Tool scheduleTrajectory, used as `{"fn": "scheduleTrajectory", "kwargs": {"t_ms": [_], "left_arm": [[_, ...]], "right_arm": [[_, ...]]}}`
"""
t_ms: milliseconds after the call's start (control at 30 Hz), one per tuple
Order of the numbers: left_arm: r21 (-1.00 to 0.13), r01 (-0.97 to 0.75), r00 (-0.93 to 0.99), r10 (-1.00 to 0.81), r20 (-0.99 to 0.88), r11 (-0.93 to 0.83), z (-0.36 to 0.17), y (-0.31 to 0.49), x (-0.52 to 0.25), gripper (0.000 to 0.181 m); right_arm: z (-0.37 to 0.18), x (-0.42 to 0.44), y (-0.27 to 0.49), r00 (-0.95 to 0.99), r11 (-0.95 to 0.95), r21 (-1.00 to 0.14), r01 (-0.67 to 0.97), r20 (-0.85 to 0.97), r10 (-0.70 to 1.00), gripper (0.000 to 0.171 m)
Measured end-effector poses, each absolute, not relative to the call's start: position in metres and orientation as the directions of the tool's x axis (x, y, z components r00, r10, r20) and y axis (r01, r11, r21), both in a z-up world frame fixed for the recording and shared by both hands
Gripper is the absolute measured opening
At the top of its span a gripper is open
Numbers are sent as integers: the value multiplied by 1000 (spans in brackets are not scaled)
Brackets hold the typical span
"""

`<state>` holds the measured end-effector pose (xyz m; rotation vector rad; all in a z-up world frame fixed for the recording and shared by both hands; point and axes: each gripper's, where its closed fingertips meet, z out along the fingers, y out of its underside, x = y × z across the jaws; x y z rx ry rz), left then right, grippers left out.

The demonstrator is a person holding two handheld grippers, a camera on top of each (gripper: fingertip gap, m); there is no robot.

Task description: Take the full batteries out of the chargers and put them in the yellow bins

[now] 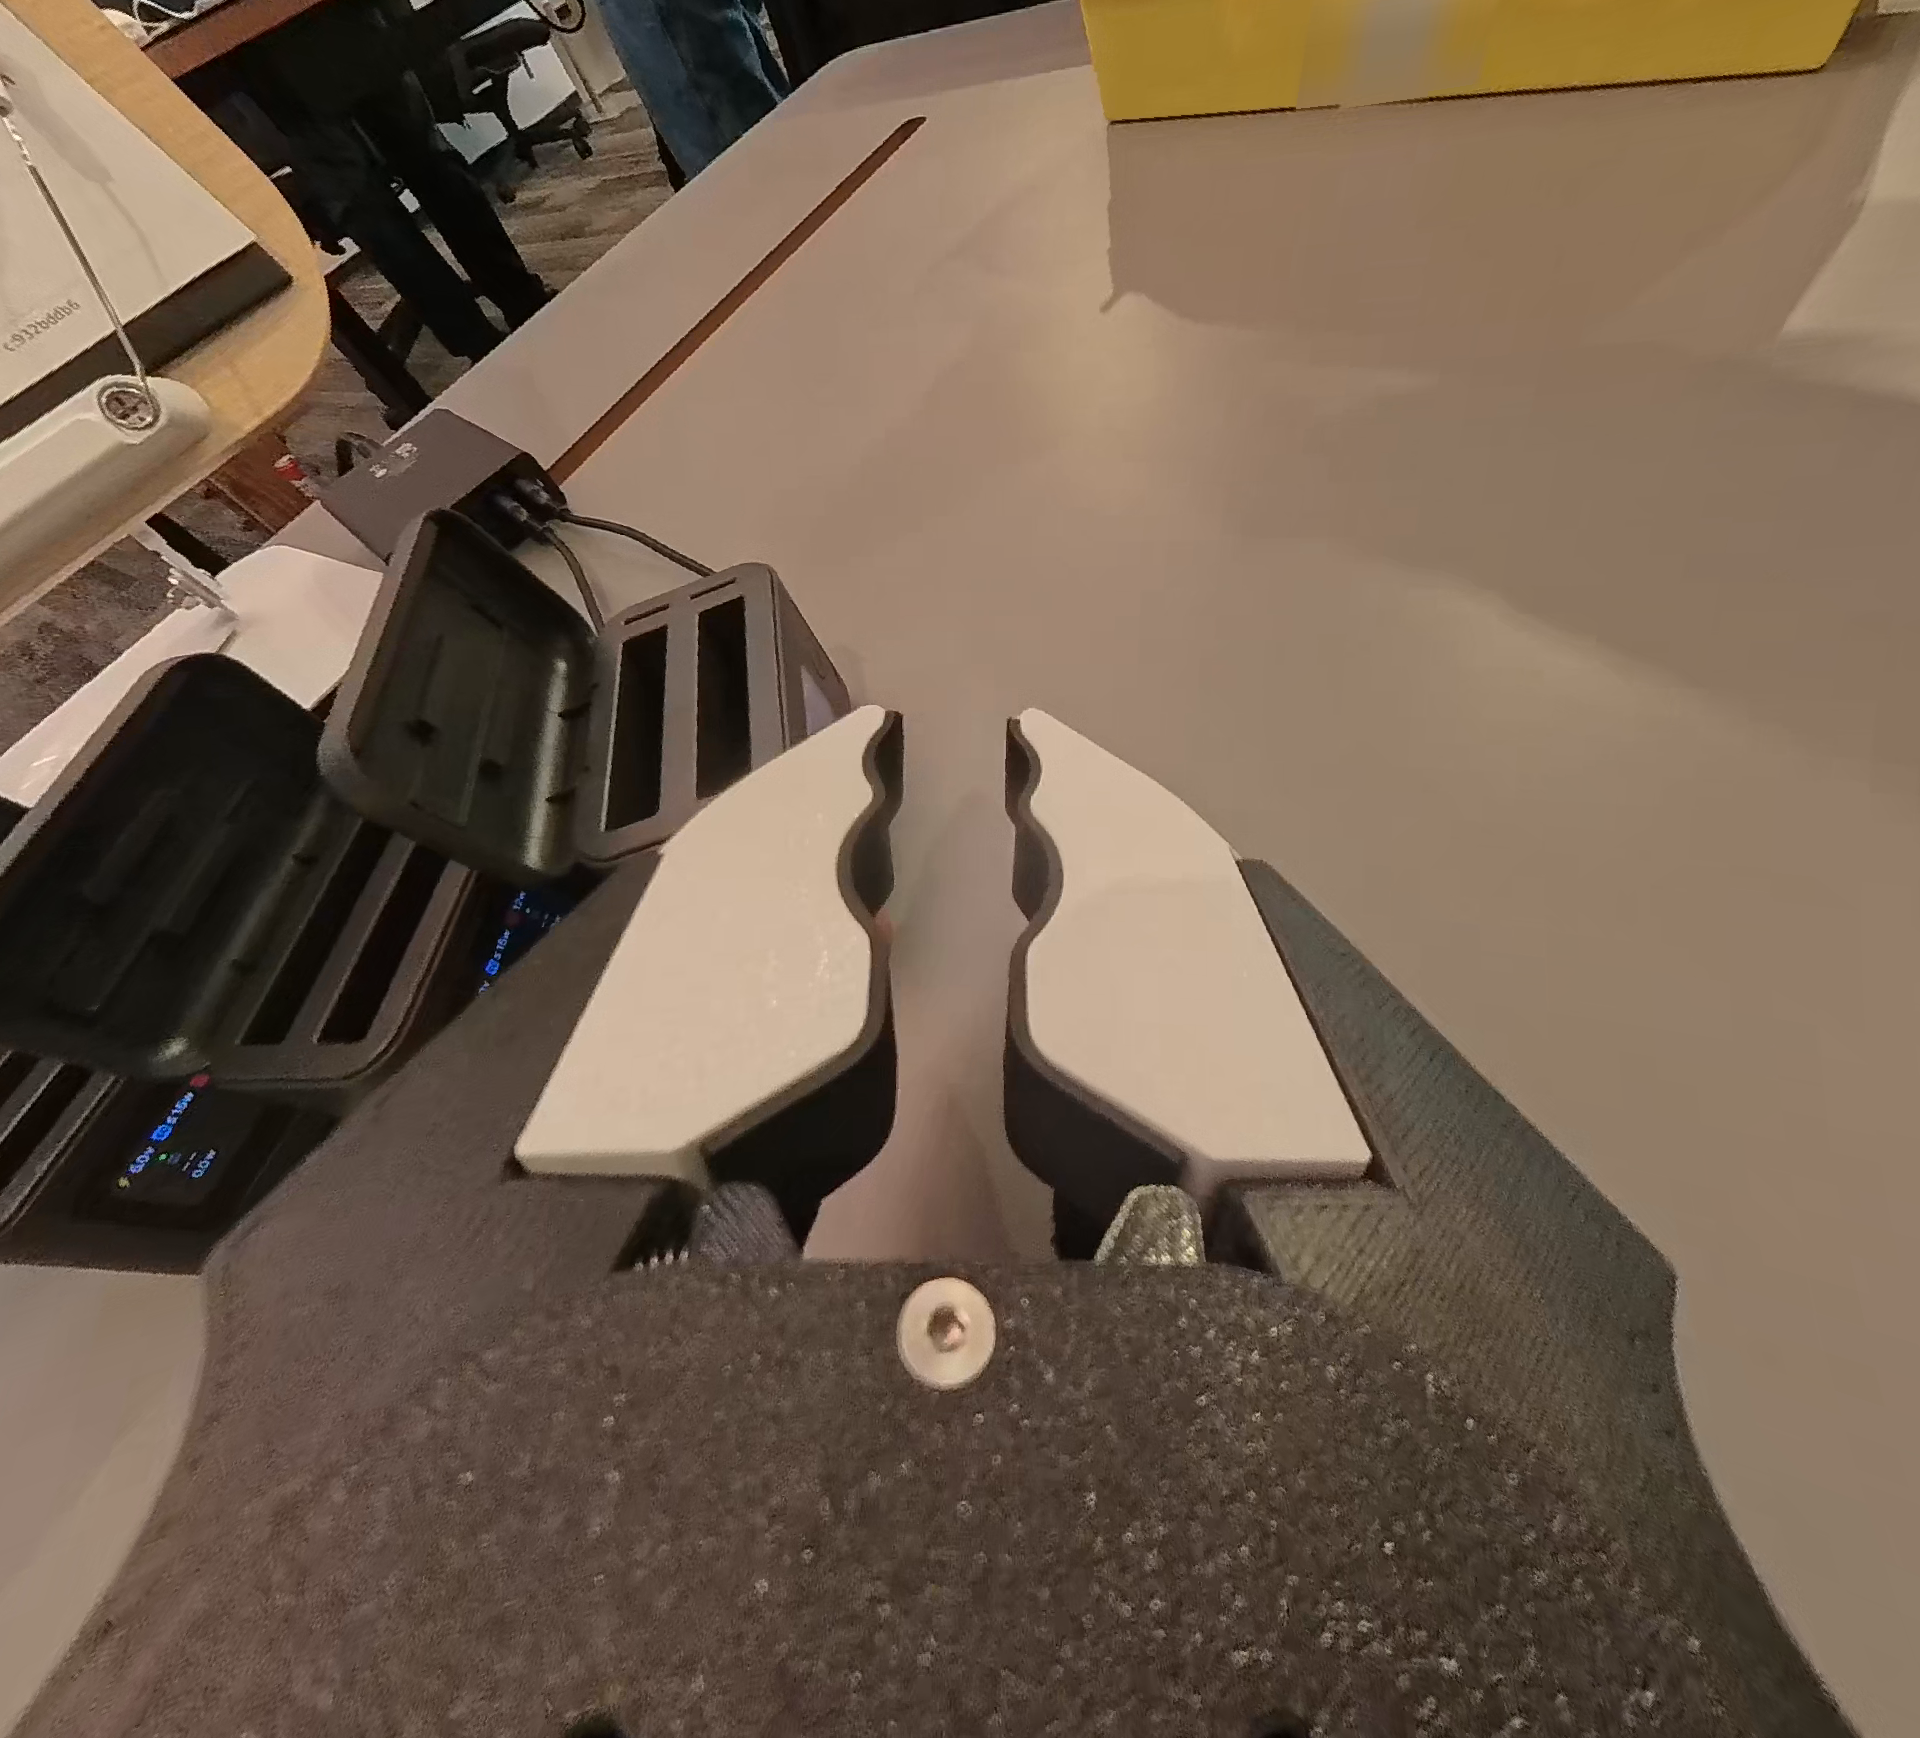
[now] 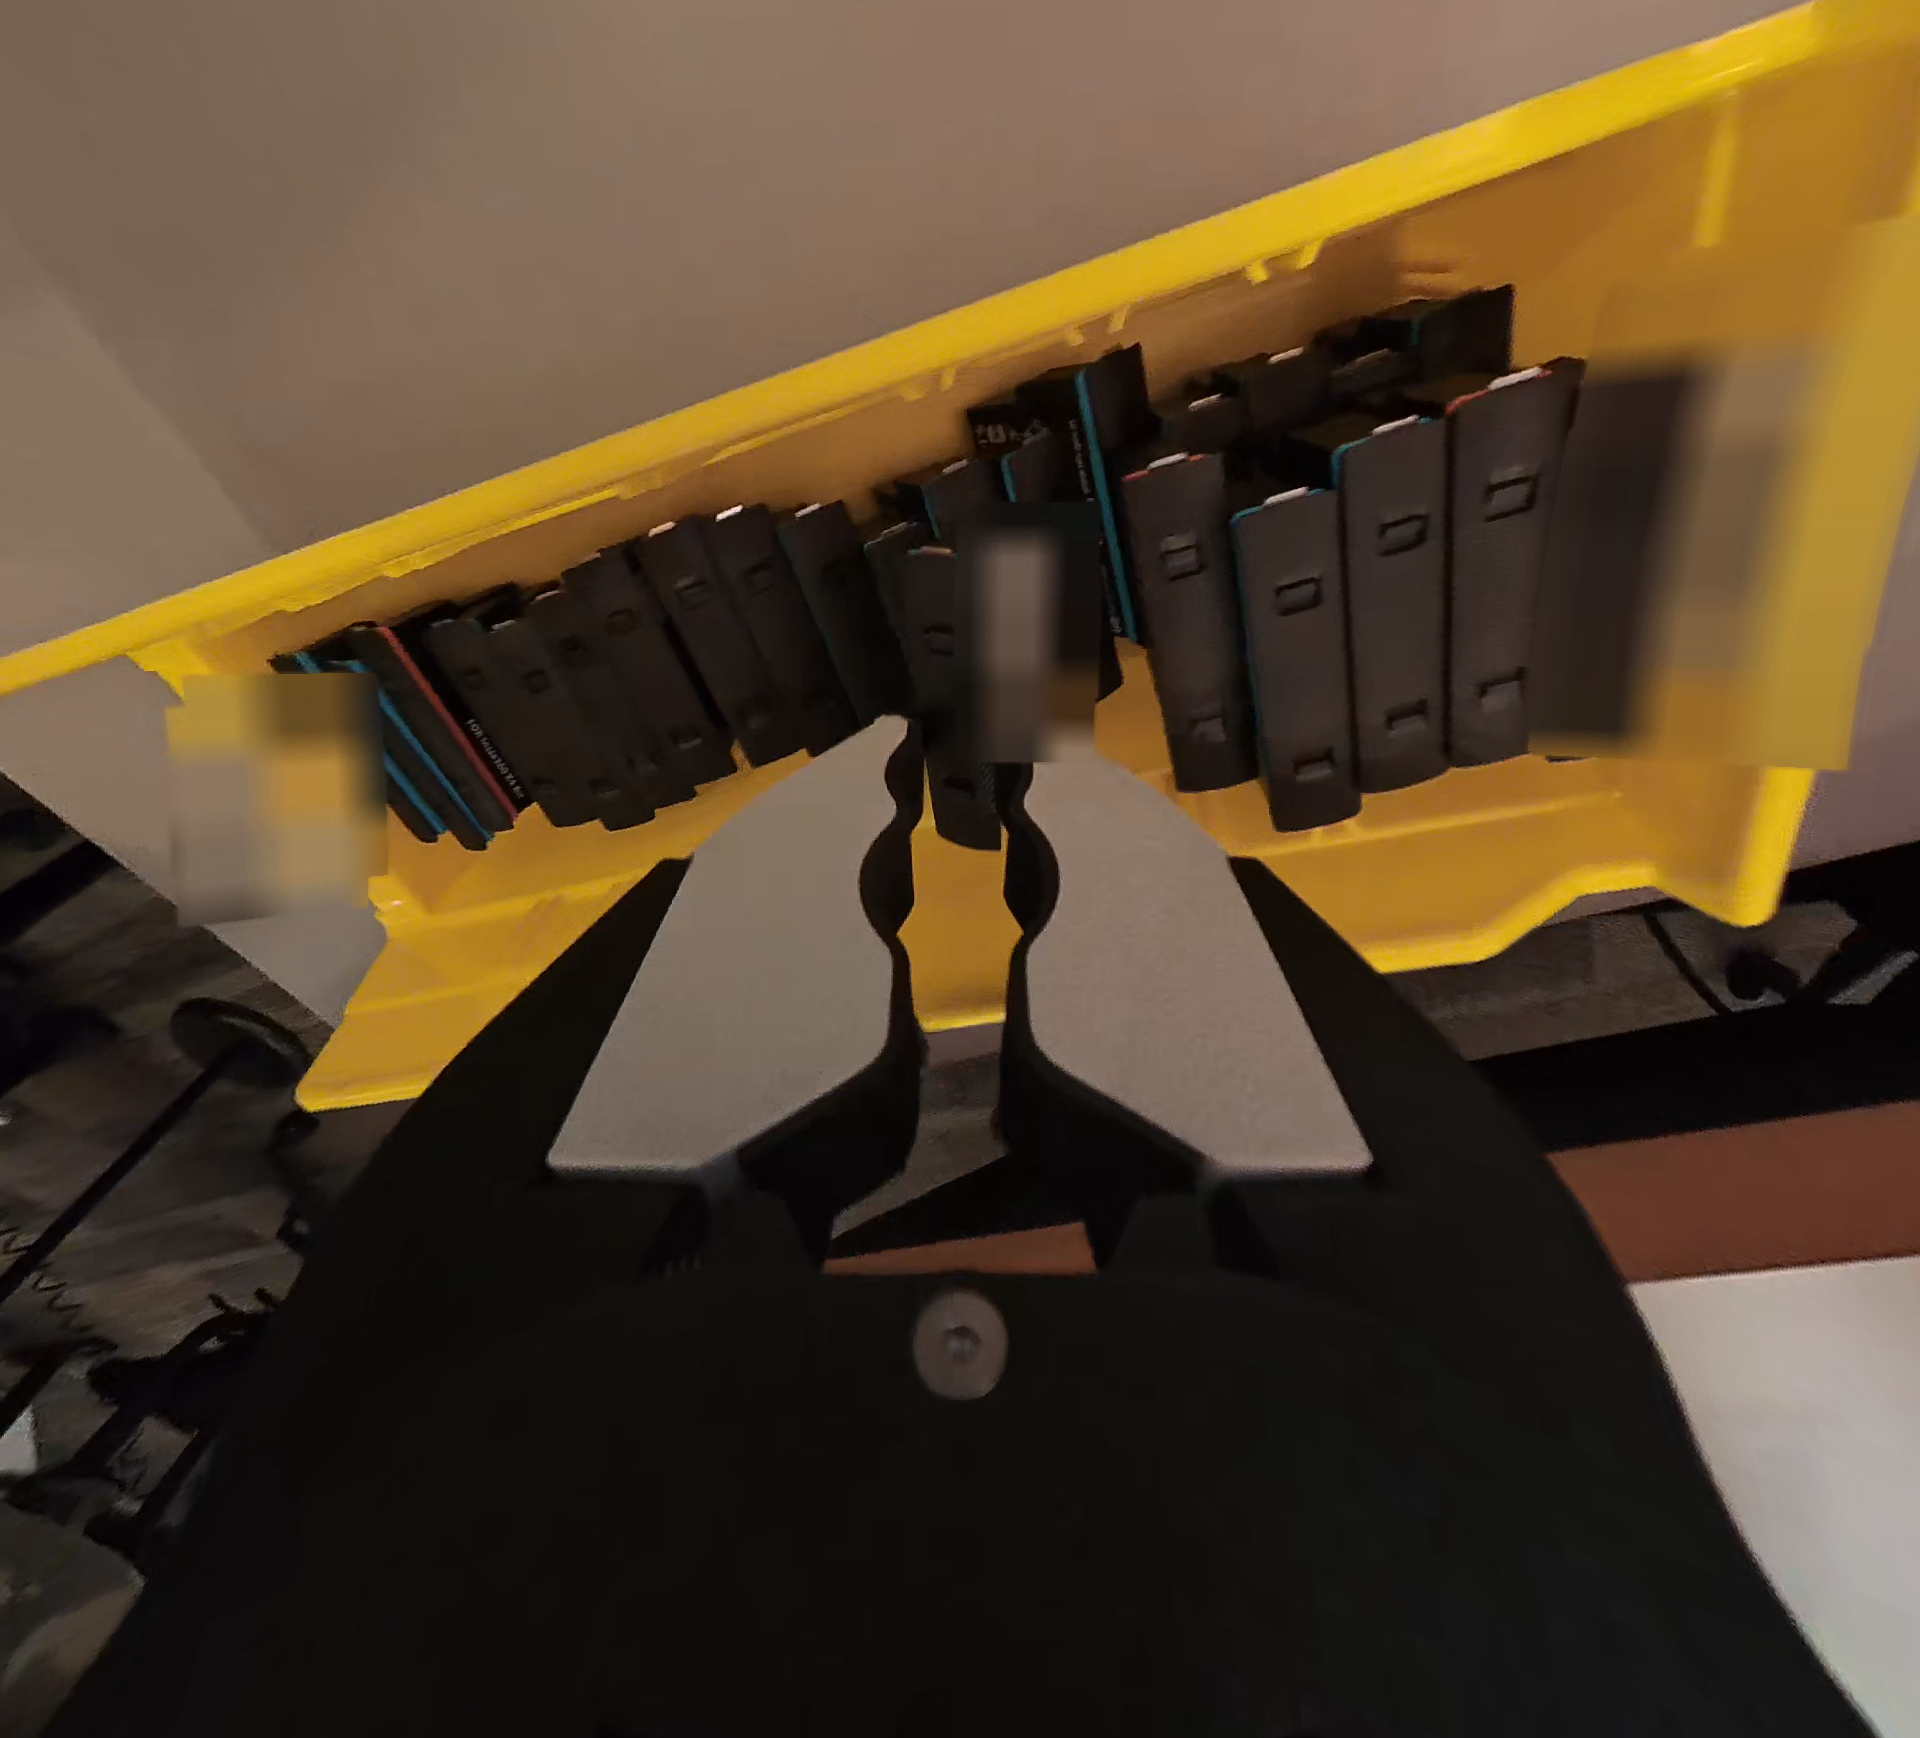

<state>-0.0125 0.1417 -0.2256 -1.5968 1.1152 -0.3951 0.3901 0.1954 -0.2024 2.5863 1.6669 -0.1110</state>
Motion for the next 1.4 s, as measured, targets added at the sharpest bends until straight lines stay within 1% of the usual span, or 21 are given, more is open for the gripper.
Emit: {"fn": "scheduleTrajectory", "kwargs": {"t_ms": [33,233,400,433,533,667,700,767,800,833,867,1067,1233,1333,1400], "left_arm": [[-890,-454,500,-816,-291,39,-226,141,-12,18],[-883,-468,488,-820,-300,45,-228,140,-11,18],[-881,-472,487,-819,-302,44,-229,141,-11,18],[-880,-473,487,-819,-303,44,-229,140,-11,18],[-879,-475,486,-819,-305,45,-229,140,-11,18],[-876,-480,483,-819,-309,48,-230,140,-10,18],[-875,-481,482,-819,-311,49,-230,140,-10,18],[-874,-483,482,-819,-313,50,-230,140,-10,18],[-874,-484,481,-818,-314,50,-230,140,-10,18],[-873,-485,481,-818,-315,51,-230,140,-10,18],[-873,-486,481,-817,-316,52,-230,140,-10,18],[-872,-487,484,-815,-320,53,-230,140,-10,17],[-872,-487,483,-816,-319,52,-230,140,-10,17],[-871,-489,482,-816,-320,53,-231,140,-10,17],[-870,-491,481,-816,-321,53,-231,140,-10,17]], "right_arm": [[-202,389,199,408,-409,-1,912,-83,909,12],[-204,395,209,385,-385,15,923,17,923,14],[-198,396,222,344,-347,-6,938,144,928,14],[-198,396,223,329,-334,-1,943,170,929,11],[-199,396,224,295,-303,4,953,224,929,12],[-198,395,222,275,-279,-23,960,264,924,7],[-198,394,220,275,-276,-33,961,263,925,0],[-199,394,221,274,-273,-44,961,287,918,0],[-198,395,223,268,-268,-44,962,318,910,2],[-197,396,226,261,-264,-40,964,356,898,13],[-197,397,226,252,-258,-35,966,371,894,15],[-203,396,228,210,-232,3,973,414,886,19],[-202,396,227,162,-197,37,980,435,886,14],[-201,393,221,178,-201,18,979,386,905,13],[-197,390,214,208,-216,-8,976,309,928,13]]}}
